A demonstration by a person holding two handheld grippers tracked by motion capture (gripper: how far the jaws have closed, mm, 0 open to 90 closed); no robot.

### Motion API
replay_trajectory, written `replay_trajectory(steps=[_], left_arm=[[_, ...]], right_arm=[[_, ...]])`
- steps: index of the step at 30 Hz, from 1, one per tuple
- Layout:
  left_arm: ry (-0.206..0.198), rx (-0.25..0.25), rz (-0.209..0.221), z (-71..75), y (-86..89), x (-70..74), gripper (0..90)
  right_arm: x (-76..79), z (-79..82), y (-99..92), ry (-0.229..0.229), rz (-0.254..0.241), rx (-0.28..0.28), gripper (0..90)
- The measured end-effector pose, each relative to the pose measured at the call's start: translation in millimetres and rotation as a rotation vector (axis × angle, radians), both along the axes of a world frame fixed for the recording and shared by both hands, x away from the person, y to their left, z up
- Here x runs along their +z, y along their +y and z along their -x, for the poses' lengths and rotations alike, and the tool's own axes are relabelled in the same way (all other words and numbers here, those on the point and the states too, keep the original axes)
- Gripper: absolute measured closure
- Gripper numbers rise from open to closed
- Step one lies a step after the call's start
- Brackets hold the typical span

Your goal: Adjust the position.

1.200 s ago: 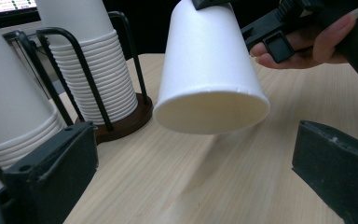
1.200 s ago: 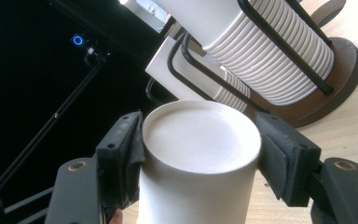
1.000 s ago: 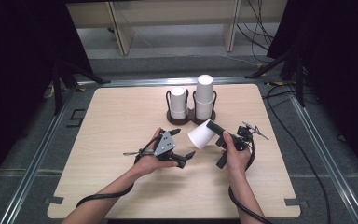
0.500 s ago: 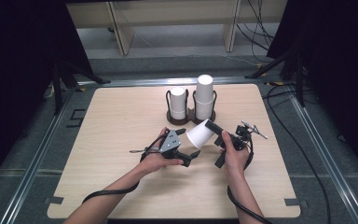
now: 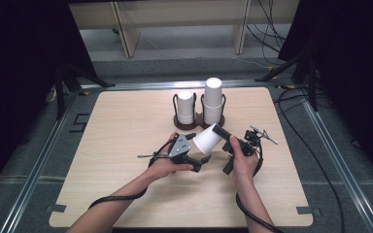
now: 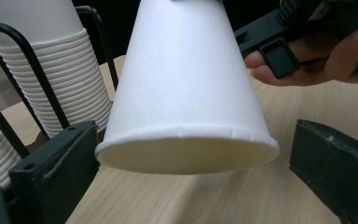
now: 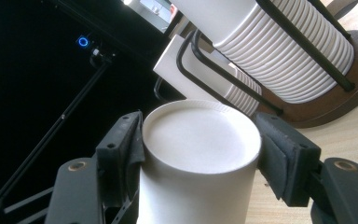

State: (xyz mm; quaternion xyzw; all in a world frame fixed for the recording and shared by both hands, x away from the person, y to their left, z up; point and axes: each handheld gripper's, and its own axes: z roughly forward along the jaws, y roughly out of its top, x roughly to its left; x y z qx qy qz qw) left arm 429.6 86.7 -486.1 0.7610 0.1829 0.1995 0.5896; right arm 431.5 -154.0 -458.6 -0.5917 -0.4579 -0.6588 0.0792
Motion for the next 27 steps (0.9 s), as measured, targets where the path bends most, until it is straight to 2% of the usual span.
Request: replay_trajectory(steps=[1, 4, 6, 12, 14, 17, 20, 22, 23, 24, 27], left_arm=[[-0.001, 0.000, -0.003, -0.6, 0.0, 0.2, 2.2], [0.000, 0.001, 0.009, -2.5, -1.2, -0.3, 4.9], [0.005, 0.004, -0.005, -2.5, -0.9, -0.1, 6.4], [0.009, 0.009, 0.001, -2.6, -1.7, -0.1, 9.6], [0.011, 0.009, -0.003, -2.9, -1.6, -0.3, 10.9], [0.017, 0.011, 0.001, -3.9, -1.2, 0.0, 13.0], [0.022, 0.012, 0.008, -4.4, -1.9, -0.7, 13.7], [0.027, 0.011, 0.001, -4.1, -1.4, -0.5, 14.2], [0.028, 0.010, 0.000, -4.1, -1.3, -0.5, 14.6], [0.024, 0.005, 0.009, -4.5, -1.7, -1.0, 14.9], [0.026, 0.006, -0.003, -4.1, -0.8, 0.0, 16.3]], right_arm=[[-2.5, -2.0, -1.6, -0.040, 0.039, -0.006, 36.1], [-2.5, -2.0, -1.8, -0.040, 0.040, -0.006, 36.1], [-2.5, -1.9, -2.1, -0.038, 0.039, -0.004, 36.1], [-2.6, -1.7, -2.5, -0.040, 0.037, -0.006, 36.1], [-3.9, -2.3, -3.2, -0.056, 0.034, -0.004, 36.1], [-3.3, -1.7, -3.5, -0.043, 0.043, -0.011, 36.1], [-3.6, -2.1, -2.8, -0.044, 0.023, -0.002, 36.1], [-3.8, -2.5, -2.5, -0.046, 0.047, -0.012, 36.1], [-4.0, -2.6, -2.5, -0.047, 0.044, -0.012, 36.1], [-3.2, -1.8, -1.7, -0.027, 0.021, -0.011, 36.1], [-3.3, -1.6, -2.1, -0.027, 0.021, -0.011, 35.9]])
